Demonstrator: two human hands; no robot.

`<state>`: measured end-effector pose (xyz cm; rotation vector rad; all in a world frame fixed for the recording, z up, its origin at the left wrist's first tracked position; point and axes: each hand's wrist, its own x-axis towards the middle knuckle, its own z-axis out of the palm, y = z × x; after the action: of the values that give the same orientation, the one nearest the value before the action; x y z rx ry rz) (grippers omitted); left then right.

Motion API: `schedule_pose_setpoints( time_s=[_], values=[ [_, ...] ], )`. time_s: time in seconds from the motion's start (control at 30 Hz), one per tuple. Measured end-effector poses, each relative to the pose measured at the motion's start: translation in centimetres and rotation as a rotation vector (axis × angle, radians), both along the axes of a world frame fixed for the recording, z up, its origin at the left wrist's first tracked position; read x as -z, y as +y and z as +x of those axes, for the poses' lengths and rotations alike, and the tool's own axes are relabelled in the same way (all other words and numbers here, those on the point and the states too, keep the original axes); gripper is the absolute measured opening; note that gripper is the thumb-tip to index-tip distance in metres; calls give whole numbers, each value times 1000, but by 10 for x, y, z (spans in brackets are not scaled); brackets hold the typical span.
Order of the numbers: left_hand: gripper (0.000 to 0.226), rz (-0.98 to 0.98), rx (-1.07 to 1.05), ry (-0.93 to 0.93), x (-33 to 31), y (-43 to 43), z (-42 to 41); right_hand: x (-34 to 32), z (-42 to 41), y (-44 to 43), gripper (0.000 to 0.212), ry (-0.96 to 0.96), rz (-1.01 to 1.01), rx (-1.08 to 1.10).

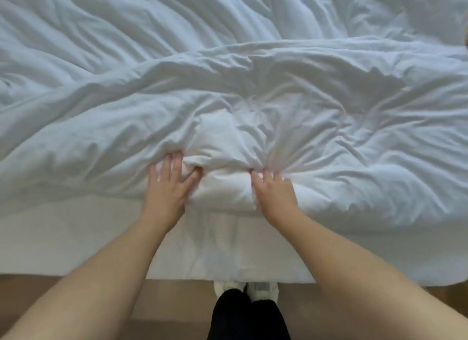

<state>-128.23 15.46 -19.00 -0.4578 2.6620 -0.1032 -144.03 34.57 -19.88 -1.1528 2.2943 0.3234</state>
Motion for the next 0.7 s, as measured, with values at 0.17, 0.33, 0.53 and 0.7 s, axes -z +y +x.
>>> schedule_pose_setpoints(
  time_s=[0.17,0.33,0.53,0.7],
  values=[
    [47,74,-22,-37,7,-13,-27,-11,-8,3,35,-28,-30,-19],
    [57,197,82,-152,-46,9,42,-60,45,32,43,-130,73,-97],
    [65,409,-288,-184,-76,13,89,-80,83,13,56,-293,317,-114],
    [50,310,-482,-88,-111,-80,132,-103,130,-88,50,-363,97,-59]
  ],
)
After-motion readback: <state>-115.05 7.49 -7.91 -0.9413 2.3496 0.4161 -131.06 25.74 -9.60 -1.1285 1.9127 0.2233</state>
